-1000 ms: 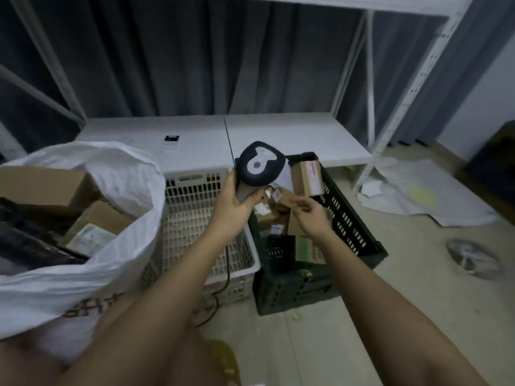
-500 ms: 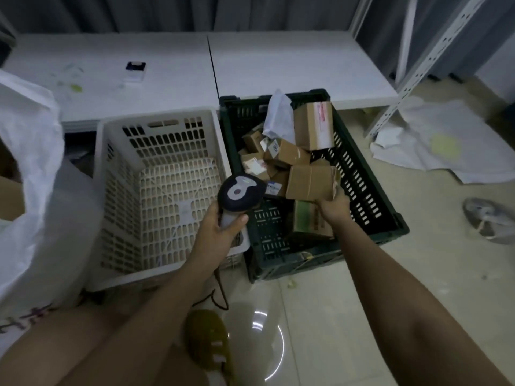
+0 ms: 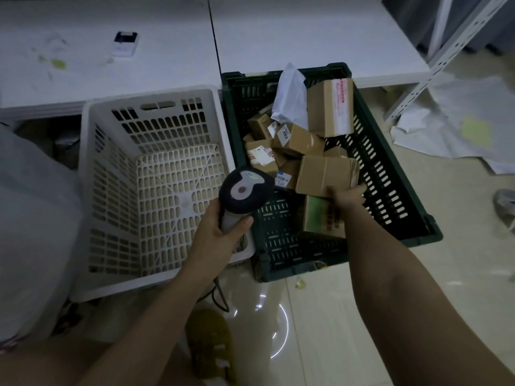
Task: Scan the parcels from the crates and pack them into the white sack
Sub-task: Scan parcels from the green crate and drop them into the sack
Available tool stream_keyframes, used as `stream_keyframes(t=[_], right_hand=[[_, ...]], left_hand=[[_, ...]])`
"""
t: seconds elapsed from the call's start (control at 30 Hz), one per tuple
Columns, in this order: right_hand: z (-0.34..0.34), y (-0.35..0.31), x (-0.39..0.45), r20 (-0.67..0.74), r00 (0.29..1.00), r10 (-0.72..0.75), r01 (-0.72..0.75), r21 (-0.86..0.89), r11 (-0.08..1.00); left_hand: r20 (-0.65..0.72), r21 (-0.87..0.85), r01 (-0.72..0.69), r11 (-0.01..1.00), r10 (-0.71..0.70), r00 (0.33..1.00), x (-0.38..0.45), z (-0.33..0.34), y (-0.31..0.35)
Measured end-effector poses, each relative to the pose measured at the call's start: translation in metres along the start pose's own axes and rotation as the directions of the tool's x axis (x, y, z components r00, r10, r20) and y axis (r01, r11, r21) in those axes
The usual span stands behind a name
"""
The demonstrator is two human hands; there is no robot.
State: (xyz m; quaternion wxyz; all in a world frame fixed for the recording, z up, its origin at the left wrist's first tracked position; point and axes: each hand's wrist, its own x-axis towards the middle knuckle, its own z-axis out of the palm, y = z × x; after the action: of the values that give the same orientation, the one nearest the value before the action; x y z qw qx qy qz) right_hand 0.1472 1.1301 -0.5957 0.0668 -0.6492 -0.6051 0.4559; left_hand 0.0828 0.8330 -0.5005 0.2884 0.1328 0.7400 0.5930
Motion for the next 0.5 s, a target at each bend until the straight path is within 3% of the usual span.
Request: stream_keyframes(t=[0.23,0.4,0.5], right_hand=[[-0.005,0.013,0.005,0.055,0.998,0.012,-0.015,0.066,0.998],[-0.010,0.008,-0.008,0.080,0.990,-0.119,0.102,0.196,0.975],[-0.015,-0.008,-0.038,0.075,0.970,-0.232,0.220,0.143,0.965]], left_hand=[[-0.011,-0.004,0.002,1.000,-0.002,1.000,-0.001,0.000,-0.003],[-0.007,-0.013,-0.002,1.000,0.002,1.000,-0.007,0.003,0.003],[-0.022,-0.027,-0.007,1.000,0.006,1.000,-0.009,0.000,0.006]])
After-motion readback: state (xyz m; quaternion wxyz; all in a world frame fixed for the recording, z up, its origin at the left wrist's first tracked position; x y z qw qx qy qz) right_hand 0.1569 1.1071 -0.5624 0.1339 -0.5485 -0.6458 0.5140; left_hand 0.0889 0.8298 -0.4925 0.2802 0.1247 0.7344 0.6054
